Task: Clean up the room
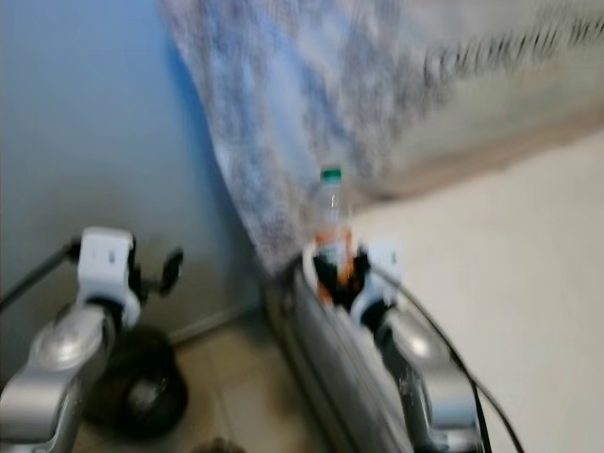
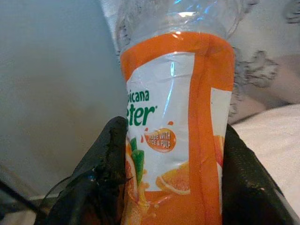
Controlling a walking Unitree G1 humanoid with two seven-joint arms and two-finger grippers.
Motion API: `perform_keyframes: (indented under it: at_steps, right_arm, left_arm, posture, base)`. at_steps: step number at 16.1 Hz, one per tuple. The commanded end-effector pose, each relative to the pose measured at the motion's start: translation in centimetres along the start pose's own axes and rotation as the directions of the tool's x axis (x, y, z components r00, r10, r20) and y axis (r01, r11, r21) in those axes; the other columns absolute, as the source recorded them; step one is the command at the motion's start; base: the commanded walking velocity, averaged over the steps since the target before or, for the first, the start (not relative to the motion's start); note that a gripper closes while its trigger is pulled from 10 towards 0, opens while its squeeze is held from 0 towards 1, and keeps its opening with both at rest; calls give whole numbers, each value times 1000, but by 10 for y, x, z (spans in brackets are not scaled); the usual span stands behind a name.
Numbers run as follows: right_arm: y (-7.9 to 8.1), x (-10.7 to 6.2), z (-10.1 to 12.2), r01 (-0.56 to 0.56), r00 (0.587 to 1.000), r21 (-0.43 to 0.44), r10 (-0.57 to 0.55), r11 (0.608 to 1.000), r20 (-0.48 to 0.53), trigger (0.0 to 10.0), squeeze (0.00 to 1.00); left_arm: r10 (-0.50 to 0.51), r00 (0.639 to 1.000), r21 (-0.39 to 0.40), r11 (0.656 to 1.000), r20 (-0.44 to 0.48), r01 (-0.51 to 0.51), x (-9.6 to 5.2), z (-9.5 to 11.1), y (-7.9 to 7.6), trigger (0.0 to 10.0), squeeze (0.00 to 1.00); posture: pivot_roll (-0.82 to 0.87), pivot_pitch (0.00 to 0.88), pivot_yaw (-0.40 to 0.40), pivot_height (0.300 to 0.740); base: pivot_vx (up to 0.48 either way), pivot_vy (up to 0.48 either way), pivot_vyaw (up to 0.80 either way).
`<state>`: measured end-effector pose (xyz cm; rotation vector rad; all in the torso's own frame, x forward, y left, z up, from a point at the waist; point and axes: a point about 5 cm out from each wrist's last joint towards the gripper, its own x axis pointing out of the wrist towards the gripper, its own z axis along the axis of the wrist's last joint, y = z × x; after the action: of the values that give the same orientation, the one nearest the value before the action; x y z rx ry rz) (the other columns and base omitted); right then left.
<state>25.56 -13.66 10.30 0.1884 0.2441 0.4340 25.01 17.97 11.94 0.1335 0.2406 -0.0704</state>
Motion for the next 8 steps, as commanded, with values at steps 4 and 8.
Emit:
perform_keyframes:
  at_steps: [4, 8]
  right_arm:
    - [-1, -5, 4, -5, 1000, -22, 5, 1000, -3, 10000, 0]
    - [-4, -5, 4, 13, 1000, -8, -13, 1000, -3, 10000, 0]
  left_arm:
    - [-18, 997, 18, 1000, 70, 17, -2, 7, -10, 10000, 0]
    - [-40, 997, -4, 999, 67, 41, -2, 5, -8, 10000, 0]
  posture:
    - [-60, 0, 31, 740]
    - [-60, 0, 35, 740]
  base:
    - [0, 0, 712]
    - [0, 0, 714]
